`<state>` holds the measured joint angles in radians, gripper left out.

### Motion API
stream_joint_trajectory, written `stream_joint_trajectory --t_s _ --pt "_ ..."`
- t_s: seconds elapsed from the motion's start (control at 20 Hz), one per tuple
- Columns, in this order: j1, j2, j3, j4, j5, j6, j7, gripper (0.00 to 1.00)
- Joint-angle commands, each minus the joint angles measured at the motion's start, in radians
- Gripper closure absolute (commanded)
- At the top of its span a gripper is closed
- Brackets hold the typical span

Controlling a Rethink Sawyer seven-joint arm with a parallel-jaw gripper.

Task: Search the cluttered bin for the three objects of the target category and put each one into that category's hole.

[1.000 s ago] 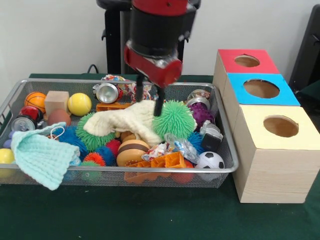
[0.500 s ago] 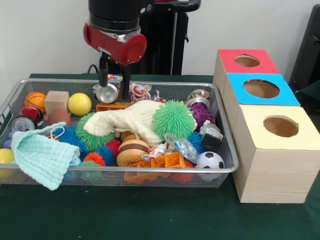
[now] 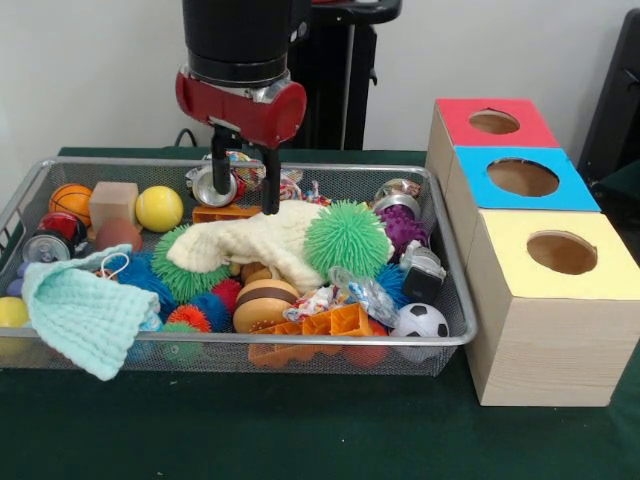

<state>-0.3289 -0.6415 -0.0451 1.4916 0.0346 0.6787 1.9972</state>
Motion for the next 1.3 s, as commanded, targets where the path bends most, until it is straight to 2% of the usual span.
stream_joint_trajectory --t_s 0.05,0.25,0.6,0.9,1.3 --pt "-0.078 -0.002 0.228 0.163 -0.108 -0.01 -0.337 0.0" --pt "-0.177 0.027 0.359 0.216 -0.144 -0.048 -0.393 0.0" --pt "-0.333 0.173 0.552 0.248 -0.253 -0.14 -0.463 0.0" --pt "-0.377 0.234 0.597 0.252 -0.349 -0.207 -0.391 0.0" --pt "-0.453 0.34 0.704 0.261 -0.422 -0.288 -0.331 0.0"
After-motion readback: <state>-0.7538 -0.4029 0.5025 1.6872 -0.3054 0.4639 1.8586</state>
